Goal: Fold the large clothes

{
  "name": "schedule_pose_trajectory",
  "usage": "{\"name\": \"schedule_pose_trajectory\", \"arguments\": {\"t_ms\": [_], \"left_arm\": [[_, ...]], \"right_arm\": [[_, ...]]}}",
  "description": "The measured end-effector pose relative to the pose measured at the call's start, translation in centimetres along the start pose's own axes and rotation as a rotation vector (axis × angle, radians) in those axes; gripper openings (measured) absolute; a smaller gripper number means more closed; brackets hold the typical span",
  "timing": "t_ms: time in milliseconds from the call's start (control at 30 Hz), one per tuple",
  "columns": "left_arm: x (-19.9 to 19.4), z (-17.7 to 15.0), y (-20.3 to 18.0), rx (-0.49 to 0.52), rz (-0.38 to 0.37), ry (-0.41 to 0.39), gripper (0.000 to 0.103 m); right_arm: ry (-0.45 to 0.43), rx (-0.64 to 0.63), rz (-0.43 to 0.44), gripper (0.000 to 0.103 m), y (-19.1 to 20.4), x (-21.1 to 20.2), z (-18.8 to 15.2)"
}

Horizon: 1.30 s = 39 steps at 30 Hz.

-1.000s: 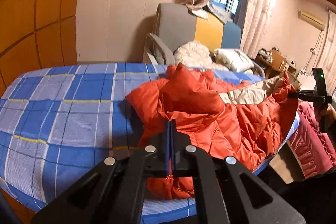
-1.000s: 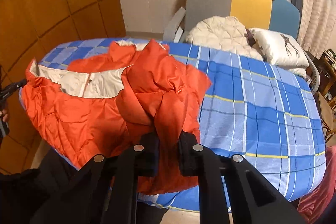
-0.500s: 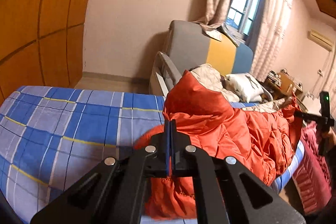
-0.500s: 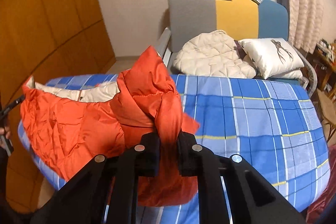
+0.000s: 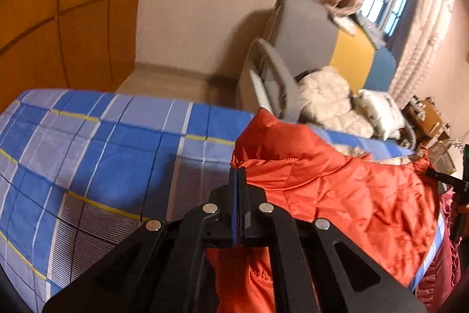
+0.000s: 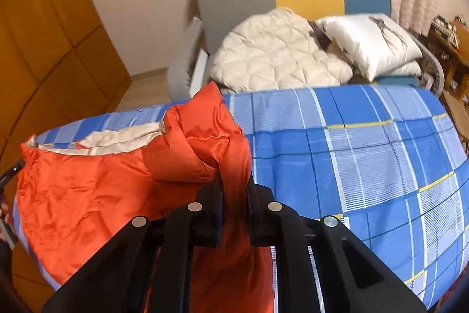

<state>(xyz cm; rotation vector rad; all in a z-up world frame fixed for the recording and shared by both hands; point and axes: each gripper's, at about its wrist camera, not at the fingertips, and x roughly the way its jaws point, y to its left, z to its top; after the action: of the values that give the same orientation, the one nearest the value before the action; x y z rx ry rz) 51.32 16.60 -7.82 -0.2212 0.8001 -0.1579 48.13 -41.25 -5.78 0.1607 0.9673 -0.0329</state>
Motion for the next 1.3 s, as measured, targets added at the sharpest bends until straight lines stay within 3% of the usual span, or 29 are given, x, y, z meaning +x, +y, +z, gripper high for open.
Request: {"name": "schedule_pose_trajectory", "arguments": {"t_ms": [233,333,367,467,567,700,800,1000,1200,1300], "left_arm": [[5.5,-1.8,0.4,-0.011,0.120,0.128,0.001],[5.9,-2.3,0.6,-0.027,0.165,0.141,0.004],[5.5,-2.3,0.9,-0.053,0.136,0.131,0.004],[3.6,-2.1,1.3,-0.082,0.141,0.076,0.034],[0.7,-1.4,0.9,-0.082,0.123,0.001,0.037],[-3.2,-0.7,-2.0,-0.014,0.054,-0.078,0.044],[-5.0,-1.0,-5.7,0.081,-0.013,-0.095,0.044],[-4.9,-3.3,-13.4,0.206,-0.146,-0.031,0.044],[-2.4,-5.7,-18.6,0.263,-0.190,0.051,0.044],[-0.8,-6.4,-20.0,0.284,-0.172,0.080,0.044]], "right_arm": [[0.104,0.057,-0.058,0.012,-0.9,5.5,-1.3],[0.109,0.066,-0.061,0.012,-1.0,6.0,-1.6],[0.102,0.065,-0.054,0.014,-1.0,5.7,-1.7],[0.074,0.070,-0.066,0.034,-1.3,4.5,-1.6],[0.018,0.071,-0.060,0.050,-1.2,2.6,-1.6],[-0.049,0.040,-0.050,0.051,0.2,-0.3,-1.6],[-0.069,-0.012,0.025,0.051,2.9,-2.5,-2.1],[-0.013,-0.136,0.179,0.051,10.0,-3.6,-4.4],[0.030,-0.212,0.187,0.051,13.9,-2.2,-6.1],[0.042,-0.226,0.157,0.051,14.4,-1.2,-6.2]]}}
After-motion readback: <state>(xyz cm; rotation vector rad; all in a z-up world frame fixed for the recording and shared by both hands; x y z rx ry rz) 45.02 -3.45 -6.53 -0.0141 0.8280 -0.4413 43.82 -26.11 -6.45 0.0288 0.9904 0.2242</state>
